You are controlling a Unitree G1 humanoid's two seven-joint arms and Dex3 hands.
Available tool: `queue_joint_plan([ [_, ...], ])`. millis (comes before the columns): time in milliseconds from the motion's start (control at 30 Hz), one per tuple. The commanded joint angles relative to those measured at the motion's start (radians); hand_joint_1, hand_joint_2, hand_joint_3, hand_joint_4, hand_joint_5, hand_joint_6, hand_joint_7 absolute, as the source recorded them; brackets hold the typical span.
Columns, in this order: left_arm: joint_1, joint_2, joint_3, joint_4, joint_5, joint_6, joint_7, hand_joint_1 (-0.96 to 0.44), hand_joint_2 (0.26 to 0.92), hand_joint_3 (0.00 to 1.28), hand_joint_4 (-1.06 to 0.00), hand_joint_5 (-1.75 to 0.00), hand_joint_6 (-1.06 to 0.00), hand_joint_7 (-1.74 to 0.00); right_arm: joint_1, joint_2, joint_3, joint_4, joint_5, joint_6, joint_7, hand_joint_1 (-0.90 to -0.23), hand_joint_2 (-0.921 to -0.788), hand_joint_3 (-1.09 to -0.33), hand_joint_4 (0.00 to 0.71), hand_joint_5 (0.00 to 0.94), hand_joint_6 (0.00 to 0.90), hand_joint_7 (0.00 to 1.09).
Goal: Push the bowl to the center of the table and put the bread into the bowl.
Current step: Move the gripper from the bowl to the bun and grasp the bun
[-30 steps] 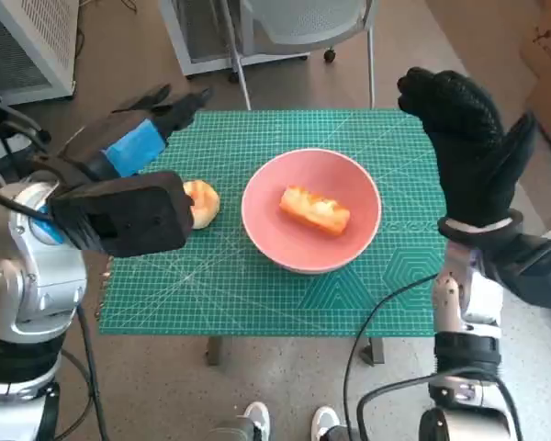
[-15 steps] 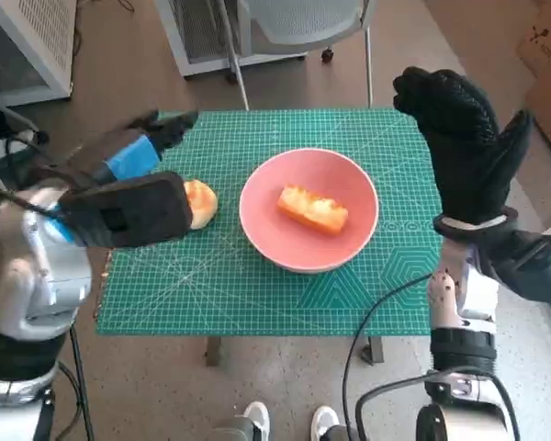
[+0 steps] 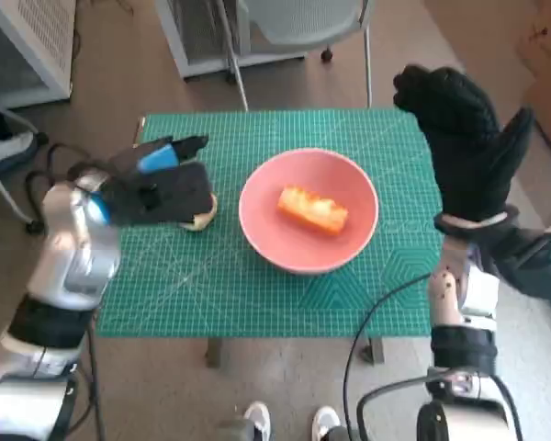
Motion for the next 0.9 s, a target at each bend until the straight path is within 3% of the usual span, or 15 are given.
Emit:
queue_joint_plan([
  [33, -0.071, -0.035, -0.028, 0.152, 0.008, -0.062, 0.048, -0.26, 0.723, 0.01, 0.00, 0.00, -0.16, 0.00, 0.010, -0.008, -0.001, 0.004, -0.006, 0.010, 0.004, -0.599, -0.921, -0.591, 0.327, 0.001, 0.373, 0.01],
  [300, -0.187, -0.112, -0.098, 0.502, 0.043, -0.133, 0.143, -0.28, 0.725, 0.00, 0.00, 0.00, -0.17, 0.00, 0.023, -0.020, 0.000, -0.022, -0.007, 0.019, 0.000, -0.606, -0.921, -0.592, 0.327, 0.001, 0.375, 0.01],
  [633, -0.268, -0.189, -0.193, 0.784, 0.109, -0.164, 0.216, -0.27, 0.724, 0.00, -0.01, -0.01, -0.21, -0.02, 0.048, -0.031, -0.002, -0.061, -0.013, 0.031, -0.011, -0.607, -0.921, -0.591, 0.329, 0.001, 0.376, 0.01],
  [767, -0.280, -0.210, -0.222, 0.847, 0.126, -0.156, 0.208, -0.24, 0.725, 0.00, -0.11, -0.03, -0.24, -0.02, 0.056, -0.033, -0.003, -0.071, -0.017, 0.032, -0.017, -0.607, -0.921, -0.592, 0.329, 0.001, 0.375, 0.01],
  [800, -0.281, -0.217, -0.235, 0.863, 0.135, -0.150, 0.197, -0.23, 0.726, 0.00, -0.19, -0.06, -0.26, -0.03, 0.056, -0.035, -0.004, -0.072, -0.018, 0.034, -0.019, -0.607, -0.921, -0.592, 0.328, 0.001, 0.375, 0.01],
  [900, -0.282, -0.231, -0.260, 0.895, 0.149, -0.142, 0.175, -0.19, 0.728, 0.00, -0.33, -0.15, -0.29, -0.03, 0.058, -0.037, -0.006, -0.076, -0.020, 0.036, -0.023, -0.605, -0.921, -0.593, 0.328, 0.001, 0.375, 0.01],
])
